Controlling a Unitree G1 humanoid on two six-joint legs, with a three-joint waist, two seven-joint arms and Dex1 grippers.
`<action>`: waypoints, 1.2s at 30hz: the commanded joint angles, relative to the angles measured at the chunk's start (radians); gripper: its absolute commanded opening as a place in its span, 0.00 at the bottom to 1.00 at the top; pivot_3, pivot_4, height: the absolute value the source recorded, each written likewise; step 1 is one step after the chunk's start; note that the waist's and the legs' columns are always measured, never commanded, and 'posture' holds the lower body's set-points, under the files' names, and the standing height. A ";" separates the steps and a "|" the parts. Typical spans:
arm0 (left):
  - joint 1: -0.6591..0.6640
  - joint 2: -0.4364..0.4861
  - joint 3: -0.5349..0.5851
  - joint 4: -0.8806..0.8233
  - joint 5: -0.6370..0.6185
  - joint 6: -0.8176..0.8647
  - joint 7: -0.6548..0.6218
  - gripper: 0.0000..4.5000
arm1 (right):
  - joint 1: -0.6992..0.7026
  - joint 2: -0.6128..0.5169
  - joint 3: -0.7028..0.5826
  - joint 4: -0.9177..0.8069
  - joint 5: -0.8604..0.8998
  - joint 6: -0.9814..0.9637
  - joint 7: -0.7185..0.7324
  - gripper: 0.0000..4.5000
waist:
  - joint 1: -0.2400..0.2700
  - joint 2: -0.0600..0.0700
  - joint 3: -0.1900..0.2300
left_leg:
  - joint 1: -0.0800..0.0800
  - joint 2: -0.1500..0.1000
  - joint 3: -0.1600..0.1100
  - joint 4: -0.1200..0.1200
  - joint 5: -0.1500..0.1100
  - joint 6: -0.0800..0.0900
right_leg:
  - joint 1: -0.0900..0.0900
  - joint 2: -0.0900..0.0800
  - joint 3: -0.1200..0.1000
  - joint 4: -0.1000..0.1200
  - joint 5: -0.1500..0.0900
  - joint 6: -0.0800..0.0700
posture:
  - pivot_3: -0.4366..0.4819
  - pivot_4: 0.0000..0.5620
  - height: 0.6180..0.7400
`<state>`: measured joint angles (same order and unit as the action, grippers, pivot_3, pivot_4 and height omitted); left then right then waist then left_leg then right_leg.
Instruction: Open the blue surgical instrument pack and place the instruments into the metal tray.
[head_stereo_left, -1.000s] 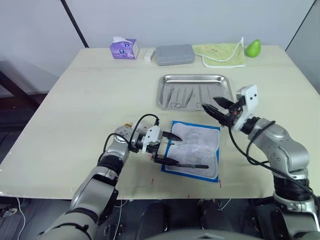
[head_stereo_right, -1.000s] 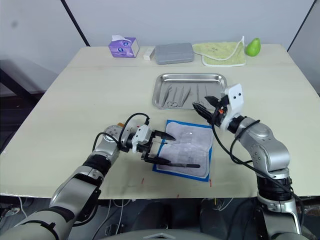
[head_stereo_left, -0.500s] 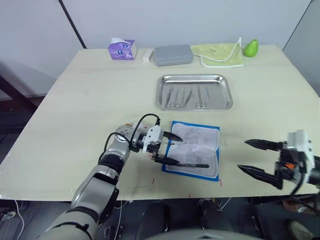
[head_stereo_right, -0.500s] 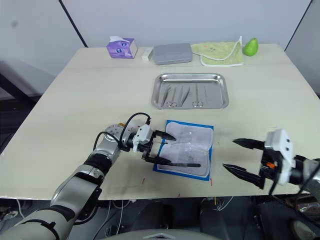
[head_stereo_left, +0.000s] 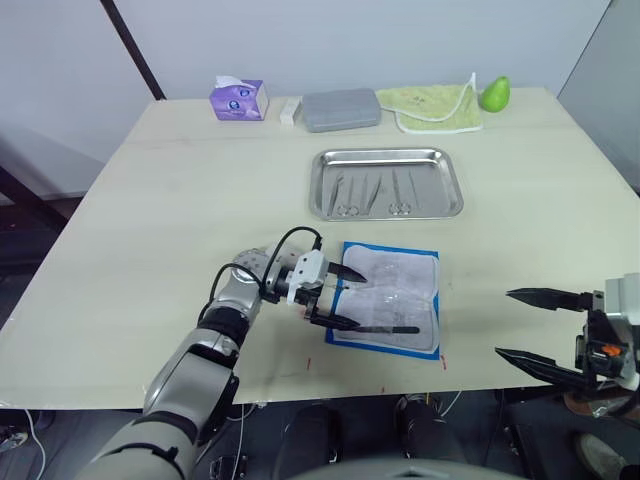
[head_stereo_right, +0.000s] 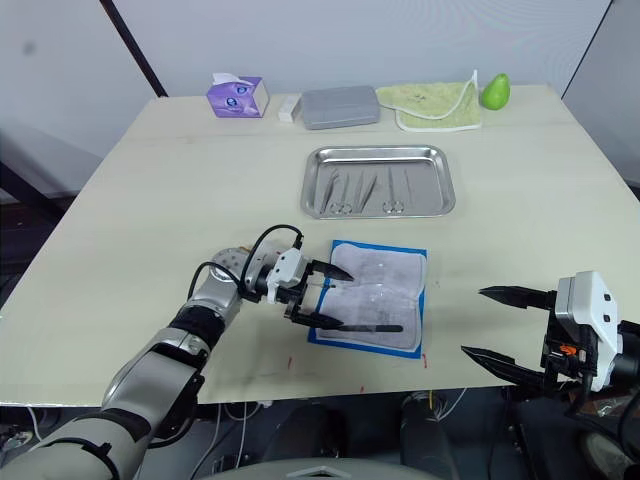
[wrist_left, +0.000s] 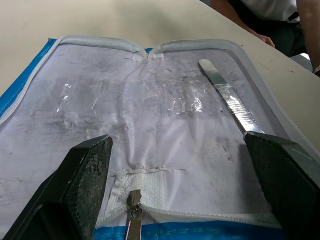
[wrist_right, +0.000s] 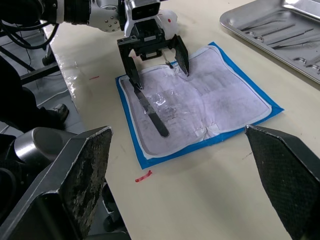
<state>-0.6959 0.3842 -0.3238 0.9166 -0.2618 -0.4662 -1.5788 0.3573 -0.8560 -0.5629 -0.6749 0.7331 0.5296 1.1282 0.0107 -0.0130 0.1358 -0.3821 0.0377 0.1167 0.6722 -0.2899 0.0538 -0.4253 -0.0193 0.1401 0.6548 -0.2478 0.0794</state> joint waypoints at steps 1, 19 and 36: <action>0.022 -0.007 -0.028 0.066 0.048 0.009 -0.036 1.00 | -0.026 -0.015 0.013 -0.033 0.002 -0.020 -0.015 0.99 | 0.003 0.000 0.000 | -0.001 0.000 0.002 0.000 0.000 0.001 | -0.002 0.000 0.001 0.000 0.002 -0.001 | 0.48 0.27 0.97; 0.064 0.016 -0.033 -0.002 0.030 0.018 -0.036 1.00 | -0.333 -0.001 0.545 -0.017 -0.303 -0.030 -0.234 0.99 | -0.004 -0.002 -0.001 | -0.002 0.001 0.013 0.002 -0.004 0.008 | -0.008 -0.001 0.009 -0.010 0.010 -0.004 | 0.48 0.27 0.97; 0.057 0.015 -0.032 -0.041 0.028 0.067 -0.036 1.00 | -0.467 0.105 0.843 0.189 -0.513 -0.085 -0.247 0.59 | -0.018 0.000 -0.006 | -0.018 0.001 -0.016 0.013 -0.004 0.007 | -0.006 -0.001 -0.019 -0.010 0.010 -0.006 | 0.48 0.27 0.97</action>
<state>-0.6723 0.4092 -0.3216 0.8415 -0.2701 -0.4269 -1.5786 -0.1005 -0.7554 0.2784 -0.4702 0.2315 0.4703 0.8798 -0.0071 -0.0128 0.1299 -0.4002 0.0390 0.0996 0.6849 -0.2943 0.0610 -0.4314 -0.0198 0.1200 0.6446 -0.2382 0.0733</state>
